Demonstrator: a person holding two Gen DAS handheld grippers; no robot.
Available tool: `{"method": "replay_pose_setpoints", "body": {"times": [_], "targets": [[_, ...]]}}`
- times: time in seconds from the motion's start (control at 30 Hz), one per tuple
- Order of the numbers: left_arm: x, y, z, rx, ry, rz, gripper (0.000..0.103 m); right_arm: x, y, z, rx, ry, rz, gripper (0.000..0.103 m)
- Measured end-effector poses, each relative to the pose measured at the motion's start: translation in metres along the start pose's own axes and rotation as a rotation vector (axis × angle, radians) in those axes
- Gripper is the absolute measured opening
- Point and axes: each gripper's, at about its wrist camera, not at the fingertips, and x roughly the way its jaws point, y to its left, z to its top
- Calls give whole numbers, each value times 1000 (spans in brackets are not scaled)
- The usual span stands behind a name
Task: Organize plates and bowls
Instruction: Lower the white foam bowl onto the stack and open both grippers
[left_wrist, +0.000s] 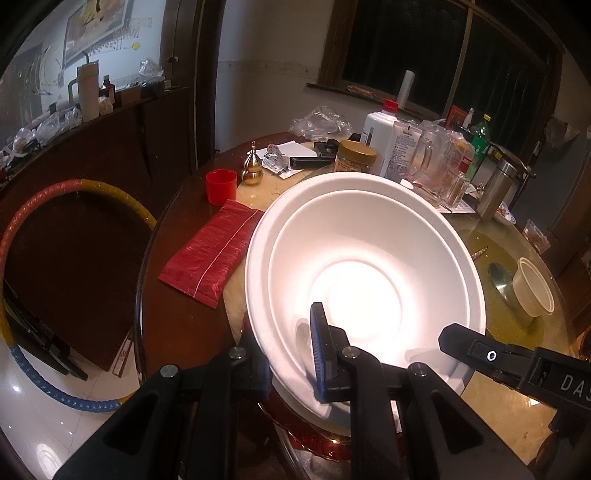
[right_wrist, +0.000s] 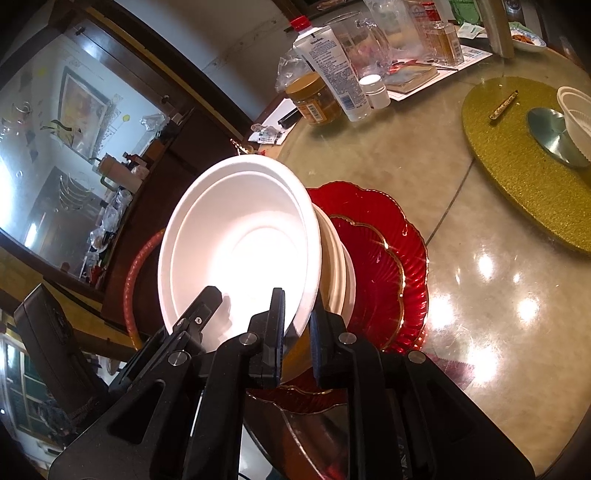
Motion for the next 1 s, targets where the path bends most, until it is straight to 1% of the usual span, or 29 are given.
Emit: {"method": "replay_pose_setpoints", "body": {"times": [0.4,0.67,0.7,0.77,0.8,0.87,1.0], "targets": [[-5,-5,2,41,-17,38,19,-4,-4,-1,0,-3,33,14],[-9,-7,4,60,-21,42,19,-8,-7,0,-1,-5,45,14],[-9,-7,5,61,-24,54,21,-9,-7,1,0,-9,46,14],[-10,-5,7,60,-26,59,33,-11,-6,2,0,-20,39,16],[-10,-4,8,57,-28,58,43,-12,-6,3,-2,-23,36,22],[-13,-2,10,53,-45,63,45,-13,-5,3,-5,-32,40,33],[-18,4,14,38,-67,68,45,-17,-4,3,-9,-51,43,33]]}}
